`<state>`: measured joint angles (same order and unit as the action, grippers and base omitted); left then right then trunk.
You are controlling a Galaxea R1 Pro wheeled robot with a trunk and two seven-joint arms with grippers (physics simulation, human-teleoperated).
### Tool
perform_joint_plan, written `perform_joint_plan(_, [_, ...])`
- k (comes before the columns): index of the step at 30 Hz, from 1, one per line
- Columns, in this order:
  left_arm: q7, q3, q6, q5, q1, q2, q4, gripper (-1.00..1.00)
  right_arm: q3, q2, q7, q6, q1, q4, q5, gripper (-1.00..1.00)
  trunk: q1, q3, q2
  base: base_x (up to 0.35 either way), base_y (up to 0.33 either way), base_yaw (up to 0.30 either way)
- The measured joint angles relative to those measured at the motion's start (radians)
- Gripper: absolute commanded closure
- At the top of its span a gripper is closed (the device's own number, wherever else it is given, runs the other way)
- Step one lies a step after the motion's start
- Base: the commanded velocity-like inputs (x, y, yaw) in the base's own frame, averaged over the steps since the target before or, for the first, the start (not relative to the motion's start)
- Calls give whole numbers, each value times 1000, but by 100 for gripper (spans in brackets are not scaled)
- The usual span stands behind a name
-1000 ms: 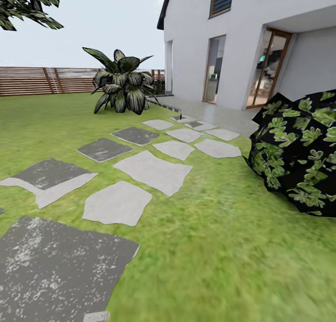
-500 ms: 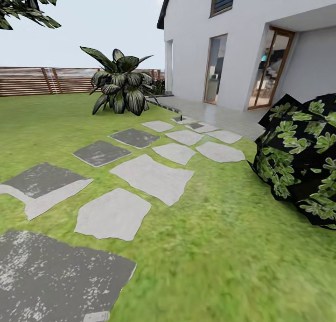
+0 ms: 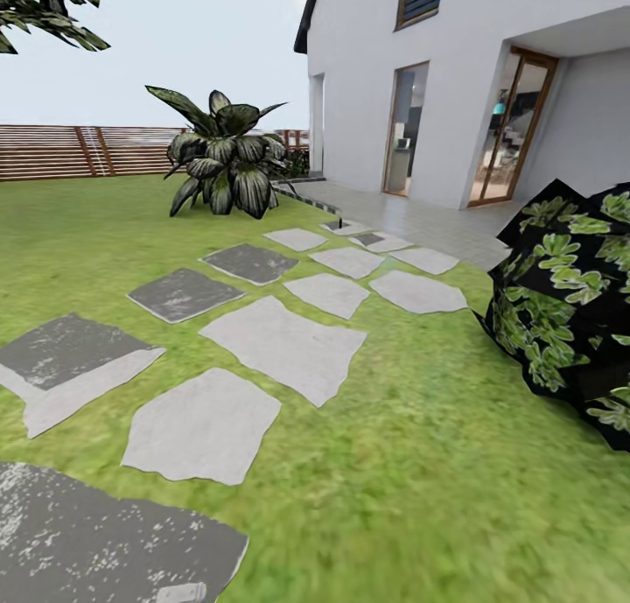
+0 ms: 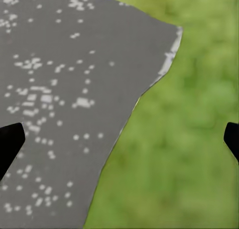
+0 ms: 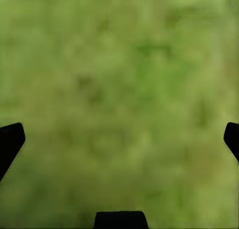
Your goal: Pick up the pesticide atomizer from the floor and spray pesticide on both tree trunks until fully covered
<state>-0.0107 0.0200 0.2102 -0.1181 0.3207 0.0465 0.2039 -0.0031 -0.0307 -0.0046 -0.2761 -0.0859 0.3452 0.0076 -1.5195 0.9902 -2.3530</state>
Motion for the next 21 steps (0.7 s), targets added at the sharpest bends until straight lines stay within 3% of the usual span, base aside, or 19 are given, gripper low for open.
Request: perform_joint_plan(21, [0, -1, 0, 0, 1, 1, -1, -100, -1, 0, -3, 0, 0, -1, 0, -100, 0, 0, 0, 338, 0, 0])
